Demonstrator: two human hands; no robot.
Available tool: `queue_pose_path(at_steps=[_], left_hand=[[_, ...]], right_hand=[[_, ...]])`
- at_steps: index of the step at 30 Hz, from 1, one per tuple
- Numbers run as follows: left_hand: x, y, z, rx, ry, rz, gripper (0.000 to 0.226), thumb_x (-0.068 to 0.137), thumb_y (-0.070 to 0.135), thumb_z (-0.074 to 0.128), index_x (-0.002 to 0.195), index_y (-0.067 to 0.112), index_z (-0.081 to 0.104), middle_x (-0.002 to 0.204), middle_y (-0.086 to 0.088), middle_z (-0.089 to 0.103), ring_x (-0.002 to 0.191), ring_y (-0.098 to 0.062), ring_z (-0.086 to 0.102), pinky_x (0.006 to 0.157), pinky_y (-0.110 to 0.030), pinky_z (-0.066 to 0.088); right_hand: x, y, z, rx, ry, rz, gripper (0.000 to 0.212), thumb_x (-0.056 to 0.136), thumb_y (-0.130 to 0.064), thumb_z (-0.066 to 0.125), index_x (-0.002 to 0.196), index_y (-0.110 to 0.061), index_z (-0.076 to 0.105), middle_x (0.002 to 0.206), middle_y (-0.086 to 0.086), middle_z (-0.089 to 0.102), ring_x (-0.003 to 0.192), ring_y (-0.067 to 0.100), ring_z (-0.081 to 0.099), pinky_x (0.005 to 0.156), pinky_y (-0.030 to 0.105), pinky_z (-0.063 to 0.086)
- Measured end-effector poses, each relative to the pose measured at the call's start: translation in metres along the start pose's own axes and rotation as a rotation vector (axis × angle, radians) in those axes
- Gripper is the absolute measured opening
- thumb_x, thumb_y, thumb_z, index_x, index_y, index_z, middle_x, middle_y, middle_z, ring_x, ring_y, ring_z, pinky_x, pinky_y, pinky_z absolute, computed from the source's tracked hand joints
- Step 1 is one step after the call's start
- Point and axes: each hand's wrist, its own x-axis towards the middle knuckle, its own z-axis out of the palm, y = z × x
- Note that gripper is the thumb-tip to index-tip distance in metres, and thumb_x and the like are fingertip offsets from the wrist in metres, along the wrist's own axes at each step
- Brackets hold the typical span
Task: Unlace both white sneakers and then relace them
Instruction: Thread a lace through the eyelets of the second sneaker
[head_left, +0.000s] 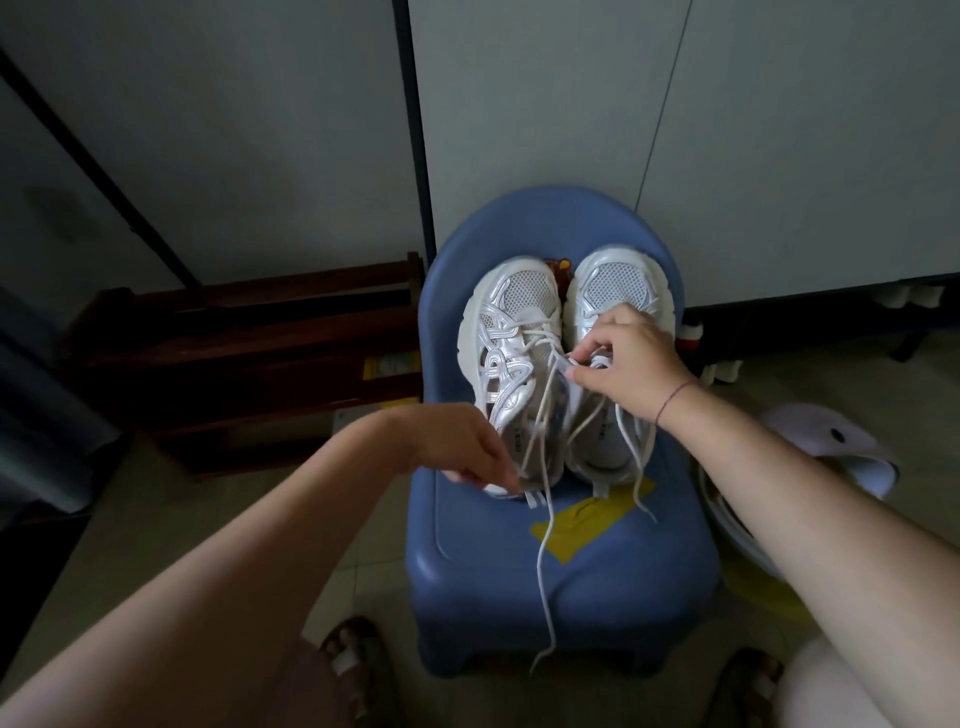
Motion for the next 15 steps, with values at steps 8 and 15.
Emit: queue_pose_path(at_steps=[8, 15], left_hand=[[0.04, 0.029, 0.001, -0.272, 0.707, 0.106, 0.015, 0.089, 0.031, 0.069, 0.089, 0.016, 0.074, 0.063, 0.007, 0.059, 0.054, -0.006, 0.049, 0.051, -0.013, 0.038], [0.069, 0.035, 0.008, -0.188, 0.745, 0.05, 0.023, 0.088, 0.023, 0.067, 0.085, 0.002, 0.075, 0.076, -0.018, 0.067, 0.066, -0.016, 0.051, 0.063, -0.031, 0.042]], right_hand=[[-0.001, 0.002, 0.001, -0.018, 0.008, -0.001, 0.011, 0.074, -0.034, 0.077, 0.076, -0.023, 0.073, 0.096, -0.006, 0.048, 0.108, 0.019, 0.051, 0.096, 0.039, 0.038], [0.0, 0.005, 0.002, 0.021, -0.005, 0.002, 0.008, 0.073, -0.028, 0.077, 0.075, -0.024, 0.071, 0.095, -0.006, 0.048, 0.107, 0.02, 0.051, 0.096, 0.043, 0.039]])
